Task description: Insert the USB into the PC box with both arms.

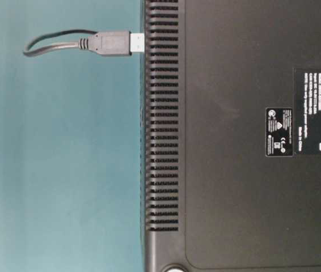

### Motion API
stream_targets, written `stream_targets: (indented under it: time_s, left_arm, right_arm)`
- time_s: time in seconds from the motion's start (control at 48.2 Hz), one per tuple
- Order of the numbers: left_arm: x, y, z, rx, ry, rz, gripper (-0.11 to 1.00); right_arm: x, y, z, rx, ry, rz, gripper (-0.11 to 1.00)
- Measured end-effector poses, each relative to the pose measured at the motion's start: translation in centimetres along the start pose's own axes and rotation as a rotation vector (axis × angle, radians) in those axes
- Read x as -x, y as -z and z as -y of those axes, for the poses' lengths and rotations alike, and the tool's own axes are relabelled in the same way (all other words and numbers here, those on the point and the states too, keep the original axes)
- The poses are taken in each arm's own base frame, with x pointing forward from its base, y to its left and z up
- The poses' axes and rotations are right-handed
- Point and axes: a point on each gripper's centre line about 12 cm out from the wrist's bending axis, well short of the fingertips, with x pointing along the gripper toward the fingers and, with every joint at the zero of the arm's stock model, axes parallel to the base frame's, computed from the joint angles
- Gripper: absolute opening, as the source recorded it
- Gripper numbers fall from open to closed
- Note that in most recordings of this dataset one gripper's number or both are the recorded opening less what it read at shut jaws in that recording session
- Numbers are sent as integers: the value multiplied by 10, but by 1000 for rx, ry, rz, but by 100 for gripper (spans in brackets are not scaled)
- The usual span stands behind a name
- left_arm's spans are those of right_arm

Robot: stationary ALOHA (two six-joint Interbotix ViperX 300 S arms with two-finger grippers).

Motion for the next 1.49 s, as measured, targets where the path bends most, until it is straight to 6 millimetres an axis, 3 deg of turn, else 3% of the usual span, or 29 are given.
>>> stream_targets:
  time_s: [0.083,0.249,0.456,0.663,0.995,1.161,1.492]
  left_arm:
    - [-3,-9,2,-1,9,3,0]
    - [-7,-20,6,-11,30,-76,0]
    - [-7,-26,6,-12,33,-124,0]
    - [-7,-25,7,-14,34,-127,0]
    - [-7,-26,8,-15,42,-119,0]
    - [-5,-39,8,-23,42,-7,0]
    - [-5,-33,9,-27,44,-33,0]
  right_arm:
    - [0,2,0,-13,2,-17,-1]
    - [0,5,0,-92,12,-211,-4]
    - [-7,-24,-1,-137,15,-316,-4]
    - [-30,-33,-3,-230,38,-492,-4]
    - [-71,-44,-29,-222,-16,-757,-4]
    - [-86,-46,-30,-207,-8,-825,1]
    - [-106,-46,-32,-251,34,-891,10]
